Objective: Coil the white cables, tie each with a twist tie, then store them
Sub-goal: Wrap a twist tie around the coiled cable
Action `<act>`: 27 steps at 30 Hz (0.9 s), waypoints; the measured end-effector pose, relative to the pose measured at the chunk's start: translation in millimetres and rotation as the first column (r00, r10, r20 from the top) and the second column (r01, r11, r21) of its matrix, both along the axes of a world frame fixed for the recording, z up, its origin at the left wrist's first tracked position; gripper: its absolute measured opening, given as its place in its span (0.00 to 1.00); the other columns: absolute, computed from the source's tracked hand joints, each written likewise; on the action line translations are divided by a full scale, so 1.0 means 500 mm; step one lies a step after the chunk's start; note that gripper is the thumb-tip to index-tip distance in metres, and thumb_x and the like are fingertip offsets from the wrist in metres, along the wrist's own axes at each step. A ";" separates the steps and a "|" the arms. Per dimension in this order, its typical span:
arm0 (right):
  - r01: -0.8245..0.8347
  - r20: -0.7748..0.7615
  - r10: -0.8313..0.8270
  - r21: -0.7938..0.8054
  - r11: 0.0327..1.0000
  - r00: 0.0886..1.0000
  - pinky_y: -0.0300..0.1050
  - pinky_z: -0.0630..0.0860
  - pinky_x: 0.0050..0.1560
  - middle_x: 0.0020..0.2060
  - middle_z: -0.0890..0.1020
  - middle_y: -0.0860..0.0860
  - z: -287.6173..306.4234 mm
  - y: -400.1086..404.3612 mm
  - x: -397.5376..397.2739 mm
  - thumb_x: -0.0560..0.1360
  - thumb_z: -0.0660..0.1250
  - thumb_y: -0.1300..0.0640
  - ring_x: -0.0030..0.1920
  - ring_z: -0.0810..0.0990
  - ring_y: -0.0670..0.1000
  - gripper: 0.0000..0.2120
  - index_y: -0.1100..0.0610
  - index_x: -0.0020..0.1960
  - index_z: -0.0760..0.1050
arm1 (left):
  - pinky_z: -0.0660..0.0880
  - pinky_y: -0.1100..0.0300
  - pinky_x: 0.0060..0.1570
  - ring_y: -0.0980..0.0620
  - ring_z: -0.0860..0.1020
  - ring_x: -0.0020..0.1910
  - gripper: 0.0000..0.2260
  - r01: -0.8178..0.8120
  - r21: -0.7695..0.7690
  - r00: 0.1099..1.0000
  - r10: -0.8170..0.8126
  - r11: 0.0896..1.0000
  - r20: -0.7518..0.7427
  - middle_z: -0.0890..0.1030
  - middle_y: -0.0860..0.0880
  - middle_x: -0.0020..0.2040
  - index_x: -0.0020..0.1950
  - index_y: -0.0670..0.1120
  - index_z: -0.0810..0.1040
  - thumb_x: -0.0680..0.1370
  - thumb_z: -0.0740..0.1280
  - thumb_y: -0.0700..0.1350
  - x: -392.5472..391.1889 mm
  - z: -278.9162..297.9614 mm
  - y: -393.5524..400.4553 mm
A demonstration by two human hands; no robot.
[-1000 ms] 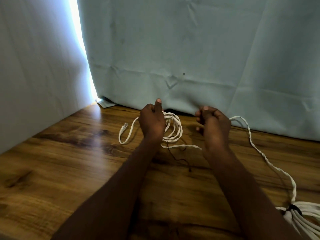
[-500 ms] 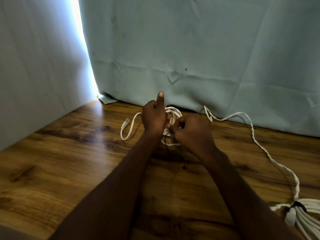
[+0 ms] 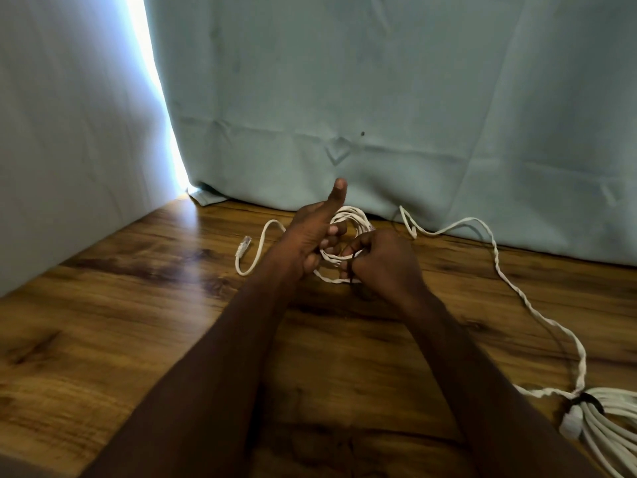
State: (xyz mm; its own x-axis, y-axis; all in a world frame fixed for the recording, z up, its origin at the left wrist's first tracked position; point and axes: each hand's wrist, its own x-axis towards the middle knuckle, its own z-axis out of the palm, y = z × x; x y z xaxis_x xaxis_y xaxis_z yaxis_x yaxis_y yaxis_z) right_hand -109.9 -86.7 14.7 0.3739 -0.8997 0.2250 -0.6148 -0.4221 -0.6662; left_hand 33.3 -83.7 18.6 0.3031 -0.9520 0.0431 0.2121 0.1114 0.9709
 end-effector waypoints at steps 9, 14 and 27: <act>-0.037 0.044 0.038 -0.017 0.999 0.998 0.52 0.84 0.49 0.30 0.85 0.43 0.005 -0.002 -0.009 0.69 0.73 0.61 0.38 0.86 0.45 0.09 0.47 0.40 0.81 | 0.51 0.60 0.25 0.57 0.58 0.17 0.16 0.242 -0.122 0.965 -0.251 0.963 -0.070 0.66 0.50 0.27 0.38 0.48 0.66 0.84 0.64 0.47 0.016 0.004 -0.003; -0.107 0.053 0.109 -0.042 0.993 0.993 0.54 0.84 0.48 0.32 0.86 0.44 0.007 0.001 -0.007 0.68 0.71 0.61 0.38 0.85 0.46 0.10 0.48 0.45 0.84 | 0.51 0.63 0.24 0.58 0.57 0.16 0.17 0.090 -0.067 0.971 -0.102 0.994 -0.218 0.65 0.53 0.23 0.38 0.47 0.65 0.84 0.64 0.50 0.020 0.004 -0.009; -0.138 0.713 0.111 -0.020 0.990 0.692 0.33 0.76 0.39 0.42 0.89 0.51 0.065 0.015 -0.023 0.81 0.68 0.63 0.39 0.83 0.40 0.06 0.63 0.57 0.79 | 0.77 0.47 0.36 0.44 0.78 0.34 0.11 -0.545 -0.212 0.834 0.552 0.811 -0.032 0.79 0.37 0.36 0.37 0.51 0.73 0.76 0.72 0.49 0.024 -0.014 -0.012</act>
State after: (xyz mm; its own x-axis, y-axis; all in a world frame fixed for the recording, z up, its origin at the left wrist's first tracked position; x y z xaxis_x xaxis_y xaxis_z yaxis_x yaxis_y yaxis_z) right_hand -121.5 -79.2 47.3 0.2238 -0.8684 0.4424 0.1051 -0.4298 -0.8968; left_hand 45.3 -89.8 11.6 0.7676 -0.5968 0.2339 0.0280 0.3958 0.9179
